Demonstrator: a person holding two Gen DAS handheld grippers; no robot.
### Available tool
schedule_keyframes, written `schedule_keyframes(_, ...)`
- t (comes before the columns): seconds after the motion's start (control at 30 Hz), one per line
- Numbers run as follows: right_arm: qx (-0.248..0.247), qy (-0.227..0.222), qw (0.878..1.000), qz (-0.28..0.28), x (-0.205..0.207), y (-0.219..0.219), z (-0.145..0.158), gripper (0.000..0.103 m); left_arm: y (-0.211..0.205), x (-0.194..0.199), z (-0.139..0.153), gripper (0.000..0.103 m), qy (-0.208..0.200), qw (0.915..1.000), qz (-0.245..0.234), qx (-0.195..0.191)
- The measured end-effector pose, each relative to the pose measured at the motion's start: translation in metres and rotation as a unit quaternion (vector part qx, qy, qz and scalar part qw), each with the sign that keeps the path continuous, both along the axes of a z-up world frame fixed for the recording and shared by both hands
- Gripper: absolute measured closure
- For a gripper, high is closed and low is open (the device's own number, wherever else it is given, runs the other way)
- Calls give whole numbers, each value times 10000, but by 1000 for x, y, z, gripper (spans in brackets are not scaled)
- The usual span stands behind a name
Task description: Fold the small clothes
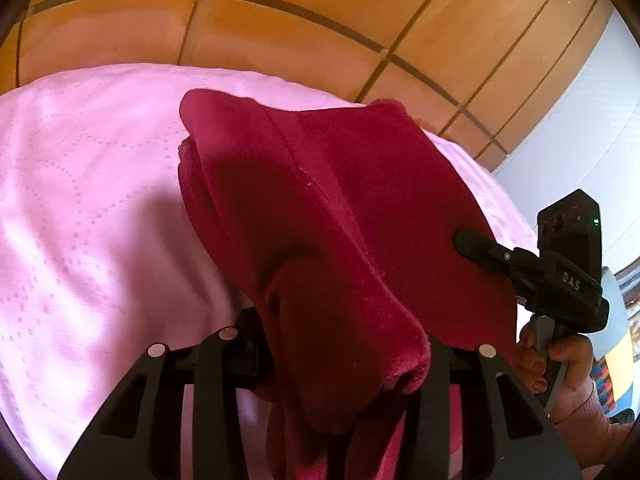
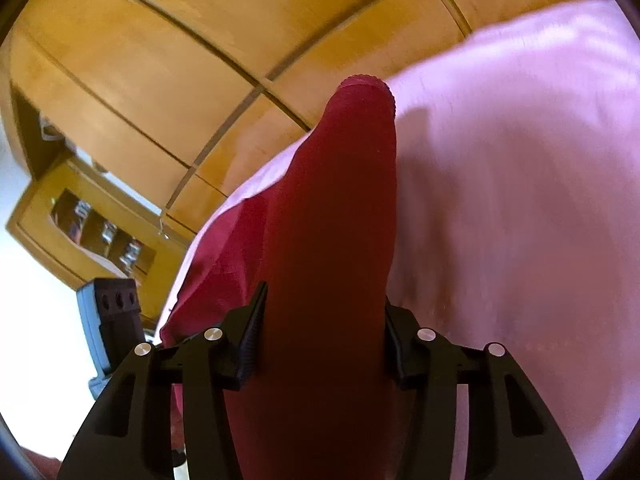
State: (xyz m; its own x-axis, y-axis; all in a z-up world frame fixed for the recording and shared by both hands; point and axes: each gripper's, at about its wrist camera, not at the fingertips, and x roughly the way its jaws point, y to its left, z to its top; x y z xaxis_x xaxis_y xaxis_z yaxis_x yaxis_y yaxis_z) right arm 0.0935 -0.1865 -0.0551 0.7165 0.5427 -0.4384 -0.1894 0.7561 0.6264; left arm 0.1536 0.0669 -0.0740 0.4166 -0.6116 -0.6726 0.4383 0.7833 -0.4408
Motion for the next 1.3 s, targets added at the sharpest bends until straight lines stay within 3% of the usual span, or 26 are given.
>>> schedule_keyframes(0.4,-14,-337,9980,-537,-48,-40,16,53,-65,-15,12,65,-191,9977,-617,-214)
schedule_keyframes(0.73,-3,-655,9917,-1103,-70,-86,29,53,-136,-3,34,65,-395,9927,-1109,-267)
schedule_keyframes(0.97,198,-807,9814,-1729,-80,-143,35,53,-208,24,51,65,-615,9858,-1533,-317)
schedule_keyframes(1.3,-98,-988,9671,-2342,-77,-228,39,53,-301,44,54,65,-708,9789,-1869,-413)
